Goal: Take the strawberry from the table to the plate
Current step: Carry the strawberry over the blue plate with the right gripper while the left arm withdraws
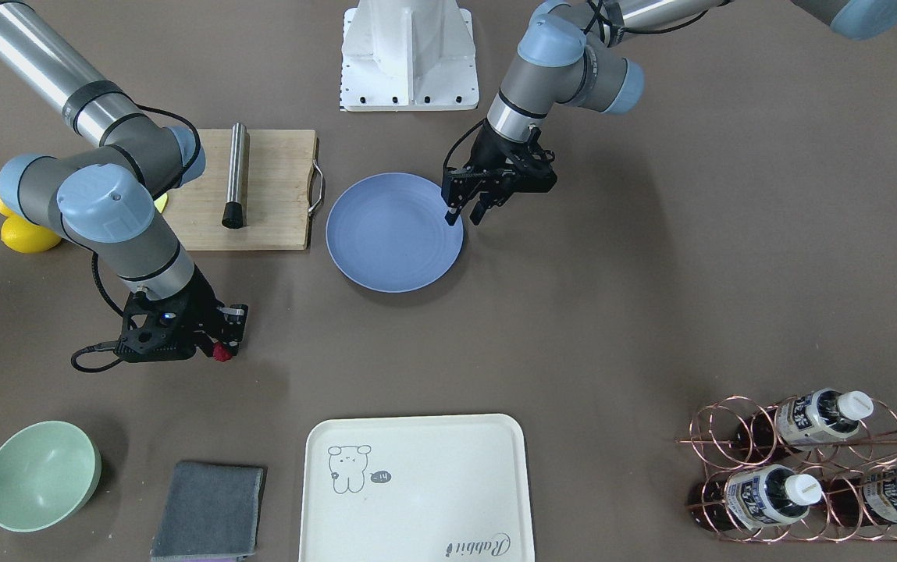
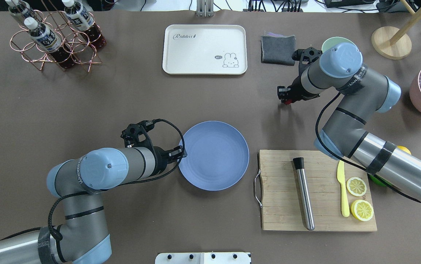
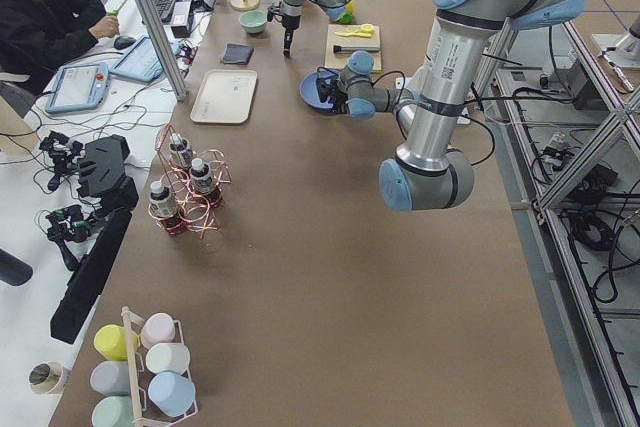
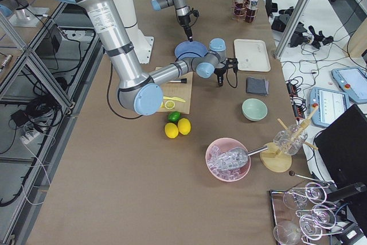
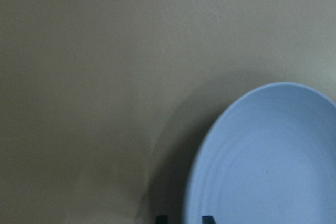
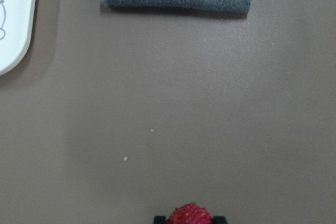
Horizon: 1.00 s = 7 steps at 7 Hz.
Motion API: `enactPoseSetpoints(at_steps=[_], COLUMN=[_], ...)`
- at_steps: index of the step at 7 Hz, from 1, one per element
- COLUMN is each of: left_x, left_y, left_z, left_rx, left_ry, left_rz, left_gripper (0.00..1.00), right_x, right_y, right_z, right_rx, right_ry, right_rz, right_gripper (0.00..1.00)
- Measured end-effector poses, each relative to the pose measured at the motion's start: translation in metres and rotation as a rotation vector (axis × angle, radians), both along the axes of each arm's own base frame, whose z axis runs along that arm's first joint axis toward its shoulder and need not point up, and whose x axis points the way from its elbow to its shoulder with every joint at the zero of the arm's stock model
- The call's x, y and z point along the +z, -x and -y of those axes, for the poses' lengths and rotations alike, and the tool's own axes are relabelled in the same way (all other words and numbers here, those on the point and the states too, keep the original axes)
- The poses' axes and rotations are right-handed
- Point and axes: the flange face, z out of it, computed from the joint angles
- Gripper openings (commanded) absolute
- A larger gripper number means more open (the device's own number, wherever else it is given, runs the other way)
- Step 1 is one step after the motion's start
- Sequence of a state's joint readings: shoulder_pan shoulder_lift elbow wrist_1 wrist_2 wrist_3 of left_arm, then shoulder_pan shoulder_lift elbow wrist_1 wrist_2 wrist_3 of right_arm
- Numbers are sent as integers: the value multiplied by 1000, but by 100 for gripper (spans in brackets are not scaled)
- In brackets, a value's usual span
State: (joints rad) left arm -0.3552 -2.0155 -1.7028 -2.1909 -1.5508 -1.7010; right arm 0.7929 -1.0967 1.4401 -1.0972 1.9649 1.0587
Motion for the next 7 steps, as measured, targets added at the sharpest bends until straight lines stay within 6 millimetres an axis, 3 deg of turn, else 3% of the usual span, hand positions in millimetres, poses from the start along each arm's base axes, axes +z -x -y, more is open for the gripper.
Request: enactPoseSetpoints(at_steps=[2, 4, 7], left_x=[2, 28, 71], left_y=[10, 38, 117], left_z=[1, 10, 43], left_rx=[-15, 4, 64], left_ry=[-10, -115, -329], left_rz=[1, 85, 255], left_gripper=[98, 98, 98], right_x=[-45, -90, -123], right_y=[-14, -8, 21], right_z=[7, 8, -24], right_rx=[-5, -9, -10], right_ry=[17, 19, 13], right_rz=[26, 33, 64], right_gripper=[0, 0, 0])
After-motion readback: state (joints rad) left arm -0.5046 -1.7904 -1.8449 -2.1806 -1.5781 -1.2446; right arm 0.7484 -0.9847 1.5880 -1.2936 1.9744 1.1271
